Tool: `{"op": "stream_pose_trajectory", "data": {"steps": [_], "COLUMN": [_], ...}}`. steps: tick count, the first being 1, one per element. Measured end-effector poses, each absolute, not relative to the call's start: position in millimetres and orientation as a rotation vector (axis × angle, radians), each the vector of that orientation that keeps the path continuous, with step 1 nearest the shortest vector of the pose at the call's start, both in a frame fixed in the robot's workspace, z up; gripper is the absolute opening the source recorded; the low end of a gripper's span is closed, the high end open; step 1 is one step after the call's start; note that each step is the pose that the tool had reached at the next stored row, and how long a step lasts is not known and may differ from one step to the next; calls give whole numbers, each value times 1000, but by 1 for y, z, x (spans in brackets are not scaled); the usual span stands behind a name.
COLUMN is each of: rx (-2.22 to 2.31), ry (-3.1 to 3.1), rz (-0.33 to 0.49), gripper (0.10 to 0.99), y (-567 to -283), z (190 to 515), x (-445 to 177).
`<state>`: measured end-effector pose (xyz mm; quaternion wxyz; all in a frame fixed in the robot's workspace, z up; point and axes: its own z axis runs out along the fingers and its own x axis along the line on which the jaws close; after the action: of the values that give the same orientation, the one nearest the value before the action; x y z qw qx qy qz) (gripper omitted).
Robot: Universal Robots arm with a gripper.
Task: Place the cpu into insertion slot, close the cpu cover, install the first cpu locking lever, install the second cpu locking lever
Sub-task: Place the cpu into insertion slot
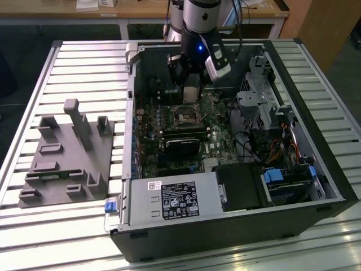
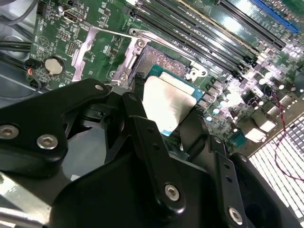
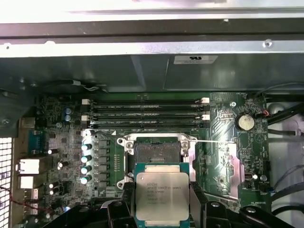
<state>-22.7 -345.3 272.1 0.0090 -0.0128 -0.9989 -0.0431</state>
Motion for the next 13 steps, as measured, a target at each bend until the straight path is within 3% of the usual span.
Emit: {"op": "stream_pose_trajectory", "data": {"steps": [13], "rx": [-40], "ry": [-3121], "rz": [-131], "gripper": [541], "y": [-344], "z": [253], "x": [-23]}}
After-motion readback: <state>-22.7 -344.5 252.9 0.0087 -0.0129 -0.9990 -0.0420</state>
